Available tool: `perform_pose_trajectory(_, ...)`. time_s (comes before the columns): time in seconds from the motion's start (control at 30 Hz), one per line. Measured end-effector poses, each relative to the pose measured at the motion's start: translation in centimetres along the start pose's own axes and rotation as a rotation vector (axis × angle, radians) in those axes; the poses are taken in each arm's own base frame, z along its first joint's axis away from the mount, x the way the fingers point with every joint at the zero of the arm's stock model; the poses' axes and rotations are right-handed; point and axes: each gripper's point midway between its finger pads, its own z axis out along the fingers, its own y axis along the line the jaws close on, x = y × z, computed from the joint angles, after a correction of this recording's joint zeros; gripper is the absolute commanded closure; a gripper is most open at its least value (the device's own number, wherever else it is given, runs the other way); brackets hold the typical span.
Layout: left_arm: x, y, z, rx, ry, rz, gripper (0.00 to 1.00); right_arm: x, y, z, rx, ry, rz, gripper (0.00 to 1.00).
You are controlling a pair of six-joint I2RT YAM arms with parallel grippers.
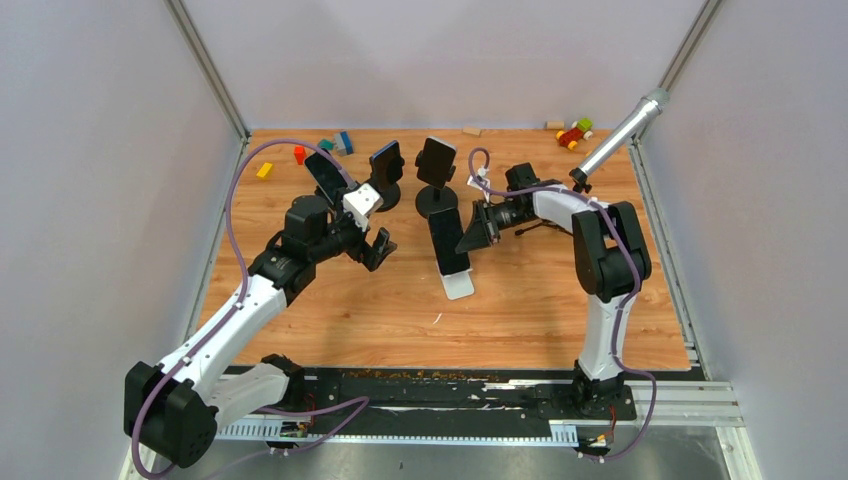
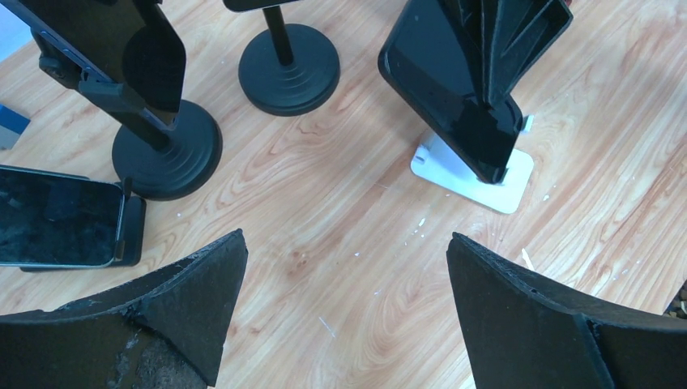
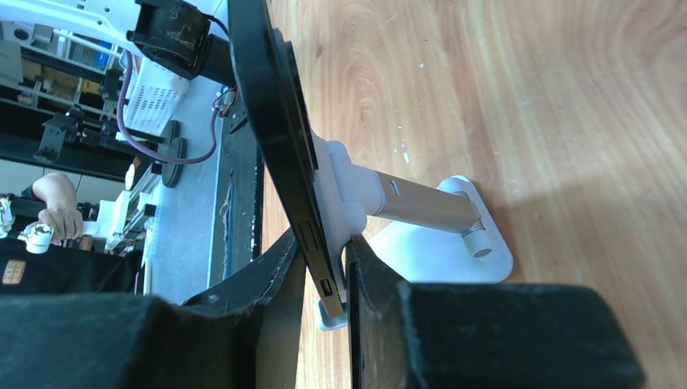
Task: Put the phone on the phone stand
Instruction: Pick up the phone stand with the phone at the center of the board, then place the phone stand with the phone at the center of the board.
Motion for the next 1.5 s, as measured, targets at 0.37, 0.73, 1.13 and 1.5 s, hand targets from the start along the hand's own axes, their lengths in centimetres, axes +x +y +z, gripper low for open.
perform_pose_trajectory(0.37, 0.0, -0.1, 0.0, 0.006, -0.001, 0.0, 0.0, -1.4, -2.8, -4.2, 0.096, -0.074, 0.015, 1.0)
perform_pose_trajectory(0.73, 0.3, -0.2, 0.0, 0.008, 0.005, -0.002, 0.0, -2.8, -4.9, -6.8, 0.175, -0.121, 0.023, 1.0)
perform_pose_trajectory(1.13, 0.3, -0.2, 0.0, 0.012, 0.003, -0.002, 0.0, -5.4, -8.1, -8.5, 0.29, -0.156, -0.018, 1.0)
perform_pose_trajectory(1.5, 0.3, -0.5, 0.1, 0.024, 0.002, -0.003, 0.0, -7.0, -11.6, -9.3, 0.386, -0.167, -0.031, 1.0)
